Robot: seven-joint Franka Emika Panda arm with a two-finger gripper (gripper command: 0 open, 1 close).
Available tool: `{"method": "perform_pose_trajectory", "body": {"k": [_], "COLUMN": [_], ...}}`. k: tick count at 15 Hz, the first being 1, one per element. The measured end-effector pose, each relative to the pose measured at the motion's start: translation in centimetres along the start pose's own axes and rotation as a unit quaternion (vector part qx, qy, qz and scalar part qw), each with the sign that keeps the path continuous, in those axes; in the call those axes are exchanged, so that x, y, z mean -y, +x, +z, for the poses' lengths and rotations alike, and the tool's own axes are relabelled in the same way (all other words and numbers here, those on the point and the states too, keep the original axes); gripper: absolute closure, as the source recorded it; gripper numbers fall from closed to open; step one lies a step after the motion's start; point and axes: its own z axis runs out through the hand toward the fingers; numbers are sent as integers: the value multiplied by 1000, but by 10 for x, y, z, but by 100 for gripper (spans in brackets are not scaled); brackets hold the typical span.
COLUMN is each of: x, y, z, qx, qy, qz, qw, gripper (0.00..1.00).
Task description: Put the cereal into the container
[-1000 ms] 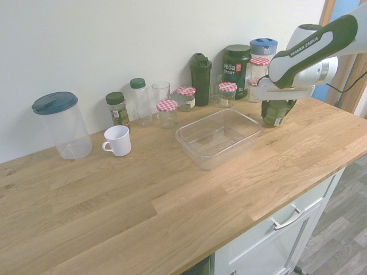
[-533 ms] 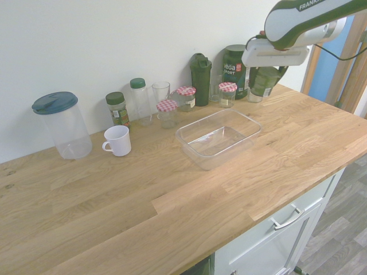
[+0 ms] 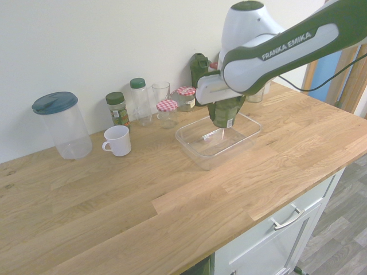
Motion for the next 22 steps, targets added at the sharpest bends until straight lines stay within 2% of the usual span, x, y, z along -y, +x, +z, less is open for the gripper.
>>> {"method": "perform_pose_trajectory", "body": {"k": [3, 8, 9, 22], "x": [4, 3, 3, -2], "y": [11, 34, 35, 40], "z": [30, 54, 55, 58], "qx": [2, -1, -1, 14], "qy": [-15, -24, -23, -23], "qz": [8, 26, 28, 15], "qw": [1000, 999, 999, 1000], "gripper": [100, 100, 0, 0]}}
